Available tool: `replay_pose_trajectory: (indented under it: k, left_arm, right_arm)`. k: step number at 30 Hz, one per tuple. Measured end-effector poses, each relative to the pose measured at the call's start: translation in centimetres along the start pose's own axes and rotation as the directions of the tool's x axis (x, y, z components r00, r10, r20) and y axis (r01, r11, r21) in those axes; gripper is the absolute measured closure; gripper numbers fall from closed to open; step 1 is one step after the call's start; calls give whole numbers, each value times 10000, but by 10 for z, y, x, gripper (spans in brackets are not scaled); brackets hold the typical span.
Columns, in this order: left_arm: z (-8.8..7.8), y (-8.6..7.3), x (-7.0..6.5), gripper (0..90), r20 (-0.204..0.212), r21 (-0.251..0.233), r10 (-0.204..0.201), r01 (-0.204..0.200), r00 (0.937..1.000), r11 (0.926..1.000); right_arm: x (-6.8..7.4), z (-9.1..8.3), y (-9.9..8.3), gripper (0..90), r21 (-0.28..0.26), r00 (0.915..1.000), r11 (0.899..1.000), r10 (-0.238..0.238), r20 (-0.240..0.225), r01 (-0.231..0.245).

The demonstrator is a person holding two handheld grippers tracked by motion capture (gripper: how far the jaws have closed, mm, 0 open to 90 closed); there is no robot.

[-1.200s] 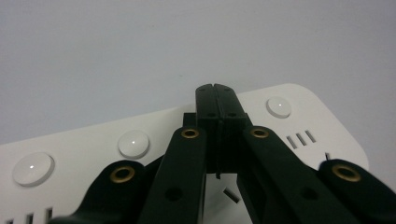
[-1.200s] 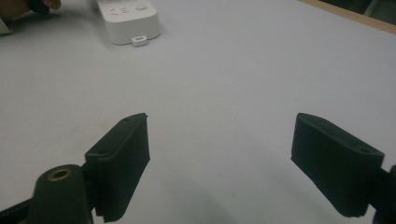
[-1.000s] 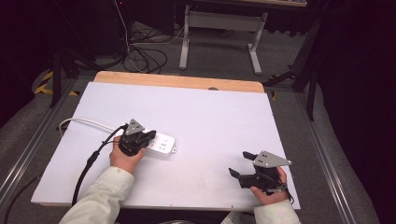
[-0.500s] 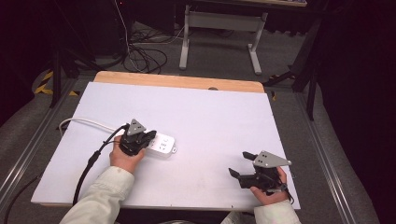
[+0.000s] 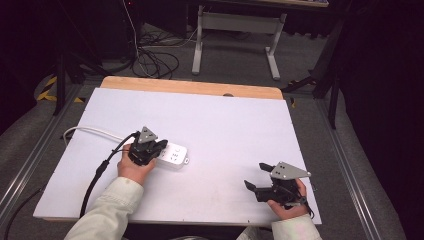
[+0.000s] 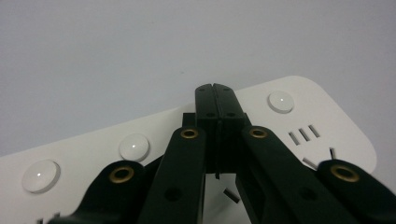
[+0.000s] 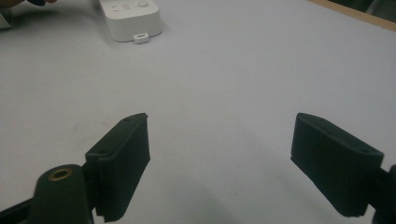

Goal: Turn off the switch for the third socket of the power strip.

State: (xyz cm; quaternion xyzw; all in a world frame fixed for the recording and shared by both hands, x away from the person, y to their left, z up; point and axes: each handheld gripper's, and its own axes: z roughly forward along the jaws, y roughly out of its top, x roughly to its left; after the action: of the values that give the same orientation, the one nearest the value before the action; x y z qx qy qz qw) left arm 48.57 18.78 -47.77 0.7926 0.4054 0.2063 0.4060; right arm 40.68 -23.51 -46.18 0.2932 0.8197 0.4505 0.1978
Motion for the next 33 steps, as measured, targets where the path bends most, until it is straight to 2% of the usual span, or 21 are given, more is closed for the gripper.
replay_pose_trajectory:
  k: [7, 10, 13, 14, 16, 18, 20, 21, 23, 28, 33]
  left_arm:
    - [0, 3, 1, 900, 15, 246, 0, -1, 10000, 9997]
    - [0, 2, 2, 900, 190, 200, -208, 205, 9996, 9996]
    - [0, -1, 3, 900, 178, -31, -190, 191, 9997, 9998]
    - [-2, -4, 3, 900, 153, -434, -281, 288, 9995, 9986]
    - [-3, -4, 4, 900, 163, -476, -308, 316, 9994, 9984]
    - [-4, -4, 6, 899, 362, -468, -480, 497, 9982, 9977]
    - [-7, -3, 3, 899, 320, -699, -151, 173, 9994, 9974]
    - [-11, -2, -1, 898, 258, -874, 204, -181, 9995, 9960]
    - [-14, 0, -3, 898, 508, -1075, 146, -91, 9986, 9942]
    - [-21, 3, -1, 898, 532, -1308, 31, 38, 9986, 9914]
    - [-27, 4, 0, 898, 530, -1196, 31, 33, 9986, 9928]
  right_arm:
    - [1, 0, 0, 200, 37, 10000, 10000, -23, -18, 23]
    - [0, 1, 0, 200, 41, 10000, 10000, -18, -17, 19]
    - [0, 1, 0, 200, 46, 10000, 10000, -19, -4, 19]
    - [0, 0, 0, 200, 47, 10000, 10000, -7, 2, 7]
    - [0, 0, -1, 201, 39, 10000, 10000, 10, -4, -10]
    - [1, 1, -1, 203, 101, 10000, 9999, -15, 19, 14]
    - [1, 1, -1, 203, 109, 10000, 9999, -30, 23, 30]
    - [0, 0, -2, 203, 75, 10000, 10000, 24, 45, -24]
    - [0, -1, -2, 205, 57, 10000, 10000, 34, 59, -35]
    - [-1, -1, -3, 205, 88, 9999, 9999, 65, 81, -65]
    - [-1, -1, -3, 205, 76, 9999, 9999, 80, 81, -81]
